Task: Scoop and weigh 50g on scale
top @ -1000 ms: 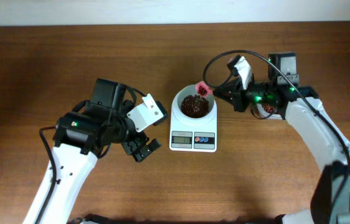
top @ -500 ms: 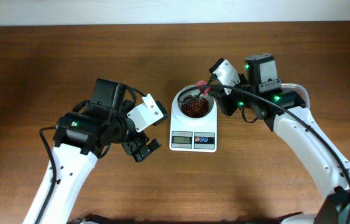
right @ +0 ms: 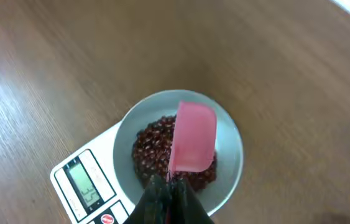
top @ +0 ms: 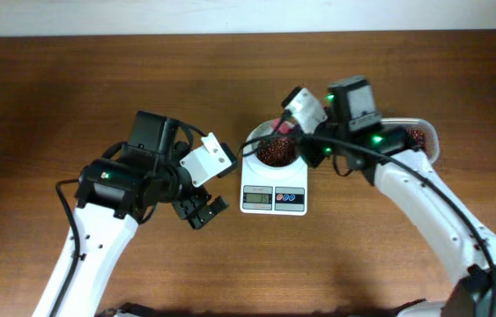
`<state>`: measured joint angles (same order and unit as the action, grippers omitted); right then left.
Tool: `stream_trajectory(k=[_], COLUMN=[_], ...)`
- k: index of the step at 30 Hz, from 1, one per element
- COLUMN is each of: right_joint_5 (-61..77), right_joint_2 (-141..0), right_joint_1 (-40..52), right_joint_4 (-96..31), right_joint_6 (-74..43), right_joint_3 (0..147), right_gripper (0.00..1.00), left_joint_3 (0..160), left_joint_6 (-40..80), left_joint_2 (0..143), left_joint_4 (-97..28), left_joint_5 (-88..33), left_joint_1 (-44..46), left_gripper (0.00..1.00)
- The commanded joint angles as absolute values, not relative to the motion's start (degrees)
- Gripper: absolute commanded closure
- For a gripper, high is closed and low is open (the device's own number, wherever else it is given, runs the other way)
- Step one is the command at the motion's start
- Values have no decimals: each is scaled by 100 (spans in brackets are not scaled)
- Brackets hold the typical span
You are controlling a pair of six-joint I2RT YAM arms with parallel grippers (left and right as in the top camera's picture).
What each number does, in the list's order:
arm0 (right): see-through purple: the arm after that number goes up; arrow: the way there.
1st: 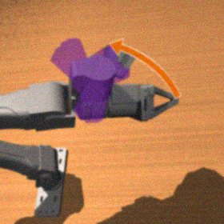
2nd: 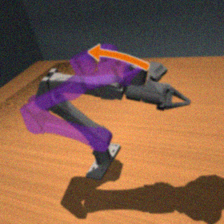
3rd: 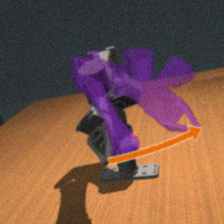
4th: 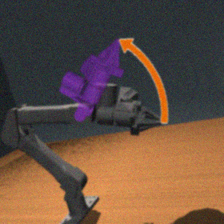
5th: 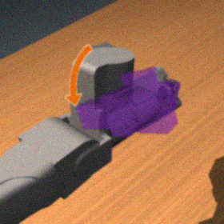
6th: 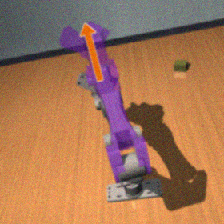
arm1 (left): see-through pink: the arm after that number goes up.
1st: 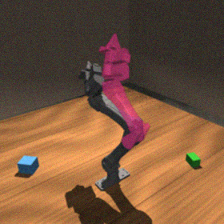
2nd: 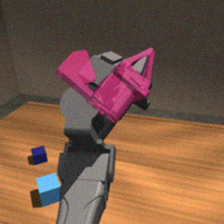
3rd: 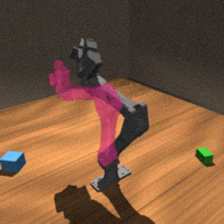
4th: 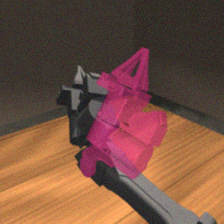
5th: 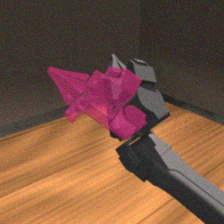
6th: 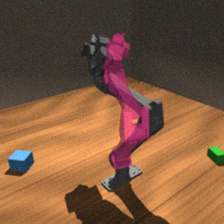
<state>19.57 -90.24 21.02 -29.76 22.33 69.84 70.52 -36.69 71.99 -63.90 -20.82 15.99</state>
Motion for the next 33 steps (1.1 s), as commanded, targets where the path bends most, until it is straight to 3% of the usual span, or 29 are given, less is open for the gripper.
stream_trajectory(k=[1,10,15,22,29,33], right_joint_5=[650,-582,-1441,-602,-261,956], right_joint_2=[-8910,-7526,-6711,-7815,-9487,-9616], right_joint_1=[2421,2456,1365,-443,-532,-534], right_joint_4=[-2766,-3153,-4128,-4654,-4652,-4672], right_joint_6=[2233,2375,2351,1704,1498,1402], right_joint_3=[7048,7109,7107,7105,7105,7107], right_gripper=[96,96,96,96,96,96], left_joint_3=[7140,7140,7140,7140,7140,7140], left_joint_6=[-3778,-3778,-3778,-3778,-3778,-3778], left_joint_2=[7133,7133,7133,7133,7133,7133], left_joint_4=[-6396,-6396,-6396,-6396,-6396,-6396], left_joint_5=[-2167,-2165,-2165,-2165,-2165,-2165], left_joint_1=[1575,1575,1575,1575,1575,1575], left_gripper=[1,1,1,1,1,1])
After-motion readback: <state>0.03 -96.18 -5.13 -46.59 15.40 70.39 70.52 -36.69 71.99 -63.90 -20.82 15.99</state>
